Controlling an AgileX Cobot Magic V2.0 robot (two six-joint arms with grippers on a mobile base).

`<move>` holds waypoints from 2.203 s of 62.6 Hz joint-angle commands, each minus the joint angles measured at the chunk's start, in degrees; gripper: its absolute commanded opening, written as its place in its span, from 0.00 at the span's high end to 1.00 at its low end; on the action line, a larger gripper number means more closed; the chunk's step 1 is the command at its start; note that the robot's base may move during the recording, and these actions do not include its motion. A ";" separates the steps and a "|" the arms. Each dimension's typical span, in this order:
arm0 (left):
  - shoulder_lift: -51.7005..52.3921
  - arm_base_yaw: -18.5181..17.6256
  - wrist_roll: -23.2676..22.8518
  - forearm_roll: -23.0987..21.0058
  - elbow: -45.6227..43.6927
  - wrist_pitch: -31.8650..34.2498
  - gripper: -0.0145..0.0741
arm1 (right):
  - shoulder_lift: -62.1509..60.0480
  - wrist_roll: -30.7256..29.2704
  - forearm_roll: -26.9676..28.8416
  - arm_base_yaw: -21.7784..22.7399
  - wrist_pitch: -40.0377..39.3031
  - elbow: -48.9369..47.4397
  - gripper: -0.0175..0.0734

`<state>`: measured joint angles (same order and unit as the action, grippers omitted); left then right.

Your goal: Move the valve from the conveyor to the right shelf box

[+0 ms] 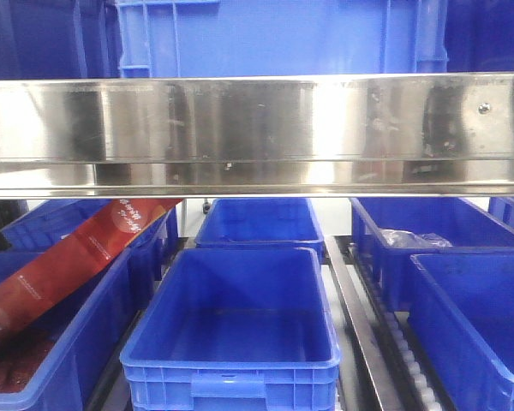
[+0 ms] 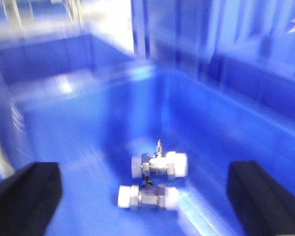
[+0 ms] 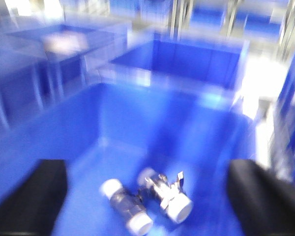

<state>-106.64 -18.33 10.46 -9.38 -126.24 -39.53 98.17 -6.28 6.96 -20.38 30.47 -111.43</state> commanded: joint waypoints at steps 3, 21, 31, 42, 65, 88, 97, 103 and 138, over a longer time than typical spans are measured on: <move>4.05 -0.07 -0.05 3.96 -3.46 -6.68 0.38 | -5.02 -0.25 -0.32 -0.14 1.26 -0.52 0.53; 11.45 2.81 -1.25 5.73 -3.83 -18.14 0.96 | -12.04 0.38 -0.32 0.84 10.30 -0.39 0.98; 14.47 9.59 -4.85 3.78 -0.62 -21.16 0.96 | -14.99 1.74 -0.92 3.84 12.20 3.35 0.98; 19.61 14.04 -4.73 0.36 7.69 -19.51 0.96 | -20.91 1.74 -1.01 5.95 6.77 15.51 0.98; 40.07 14.04 -4.51 2.12 38.26 -4.05 0.96 | -41.68 1.74 -1.15 5.95 -12.42 49.56 0.98; 68.38 14.04 -4.51 3.05 79.70 19.82 0.96 | -62.38 1.74 -1.15 5.95 -19.14 76.67 0.98; 77.96 14.04 -4.51 2.56 92.18 23.96 0.96 | -69.50 1.74 -1.15 5.95 -19.14 83.28 0.98; 82.99 14.04 -4.51 2.08 98.18 25.39 0.96 | -73.57 1.74 -1.15 5.95 -19.41 86.83 0.98; 90.38 14.04 -4.51 2.08 107.06 29.55 0.96 | -76.60 1.74 -1.15 5.95 -19.44 89.04 0.98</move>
<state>-16.61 -4.44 6.09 -6.83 -19.21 -11.28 21.87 -4.46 6.13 -14.80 12.50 -22.44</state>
